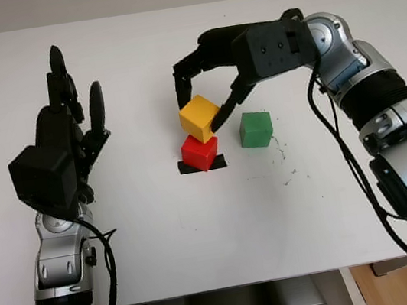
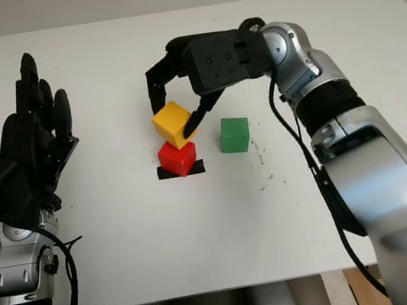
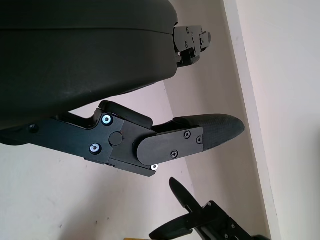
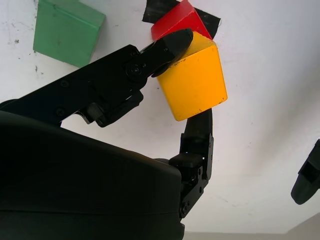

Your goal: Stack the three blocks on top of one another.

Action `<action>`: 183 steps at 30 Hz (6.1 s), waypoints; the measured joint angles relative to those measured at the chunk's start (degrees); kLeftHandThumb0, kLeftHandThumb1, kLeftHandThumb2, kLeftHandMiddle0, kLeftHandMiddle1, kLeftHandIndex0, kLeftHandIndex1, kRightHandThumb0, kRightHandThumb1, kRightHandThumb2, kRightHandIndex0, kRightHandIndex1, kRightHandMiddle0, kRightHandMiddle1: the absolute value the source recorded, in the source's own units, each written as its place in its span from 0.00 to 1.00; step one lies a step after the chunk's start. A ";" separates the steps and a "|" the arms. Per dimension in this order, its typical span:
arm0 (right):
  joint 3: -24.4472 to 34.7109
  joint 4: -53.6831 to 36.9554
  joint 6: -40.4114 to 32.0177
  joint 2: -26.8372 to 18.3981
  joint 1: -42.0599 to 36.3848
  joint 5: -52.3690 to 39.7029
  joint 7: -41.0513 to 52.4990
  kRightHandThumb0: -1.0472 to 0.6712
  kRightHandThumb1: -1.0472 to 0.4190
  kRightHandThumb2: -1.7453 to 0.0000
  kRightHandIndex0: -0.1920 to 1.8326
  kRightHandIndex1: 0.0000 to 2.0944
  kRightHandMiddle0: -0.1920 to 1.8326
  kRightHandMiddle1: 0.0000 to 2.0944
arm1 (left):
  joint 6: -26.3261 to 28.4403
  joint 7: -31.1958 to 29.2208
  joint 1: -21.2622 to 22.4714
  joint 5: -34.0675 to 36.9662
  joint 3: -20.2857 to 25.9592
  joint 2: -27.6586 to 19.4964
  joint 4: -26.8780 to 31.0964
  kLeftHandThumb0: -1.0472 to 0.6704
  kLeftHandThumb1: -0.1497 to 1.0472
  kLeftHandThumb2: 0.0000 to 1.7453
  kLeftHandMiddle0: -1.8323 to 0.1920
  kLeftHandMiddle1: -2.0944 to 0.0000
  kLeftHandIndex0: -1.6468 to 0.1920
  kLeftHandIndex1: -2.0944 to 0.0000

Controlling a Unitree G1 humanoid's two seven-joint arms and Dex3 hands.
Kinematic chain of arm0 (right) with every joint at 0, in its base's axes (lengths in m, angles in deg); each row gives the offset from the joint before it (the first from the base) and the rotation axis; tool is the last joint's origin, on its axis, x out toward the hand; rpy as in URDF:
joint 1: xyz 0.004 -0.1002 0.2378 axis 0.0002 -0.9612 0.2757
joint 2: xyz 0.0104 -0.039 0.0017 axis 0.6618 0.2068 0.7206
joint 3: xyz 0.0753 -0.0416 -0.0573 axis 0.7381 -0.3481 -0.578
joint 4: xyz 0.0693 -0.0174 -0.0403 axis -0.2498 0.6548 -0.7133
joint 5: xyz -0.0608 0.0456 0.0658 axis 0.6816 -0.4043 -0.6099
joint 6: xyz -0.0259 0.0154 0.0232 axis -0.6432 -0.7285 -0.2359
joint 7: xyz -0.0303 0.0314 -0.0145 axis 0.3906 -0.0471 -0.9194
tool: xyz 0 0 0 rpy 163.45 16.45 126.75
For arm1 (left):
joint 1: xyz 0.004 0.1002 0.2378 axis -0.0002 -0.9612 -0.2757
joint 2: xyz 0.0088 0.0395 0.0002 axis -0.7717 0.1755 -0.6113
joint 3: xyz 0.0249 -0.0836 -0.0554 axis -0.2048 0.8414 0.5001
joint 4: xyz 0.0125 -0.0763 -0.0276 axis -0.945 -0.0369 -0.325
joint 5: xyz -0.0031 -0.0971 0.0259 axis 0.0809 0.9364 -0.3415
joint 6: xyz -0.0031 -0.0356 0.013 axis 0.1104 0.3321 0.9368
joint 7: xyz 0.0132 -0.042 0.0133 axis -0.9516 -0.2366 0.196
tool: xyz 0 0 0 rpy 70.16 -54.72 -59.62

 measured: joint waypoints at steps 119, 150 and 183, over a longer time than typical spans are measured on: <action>1.41 -24.31 -3.05 -15.80 -17.16 9.37 -4.66 0.21 0.15 0.97 0.09 0.03 0.23 0.05 | -0.05 -0.12 -0.41 -0.12 -0.10 0.00 -0.07 0.21 1.00 0.32 0.97 0.98 0.96 0.97; 0.23 -35.97 -14.08 -14.99 -29.69 20.90 -20.11 0.19 0.06 0.97 0.19 0.05 0.36 0.07 | 0.99 -0.24 -0.45 -0.06 -0.08 0.00 0.26 0.21 1.00 0.32 0.97 0.97 0.97 0.97; -2.66 -28.83 -6.63 -15.14 -28.85 25.48 -33.80 0.39 0.07 0.97 0.31 0.03 0.30 0.62 | 2.27 -0.18 -0.71 0.30 -0.05 0.02 1.28 0.20 1.00 0.29 0.97 0.97 0.97 0.97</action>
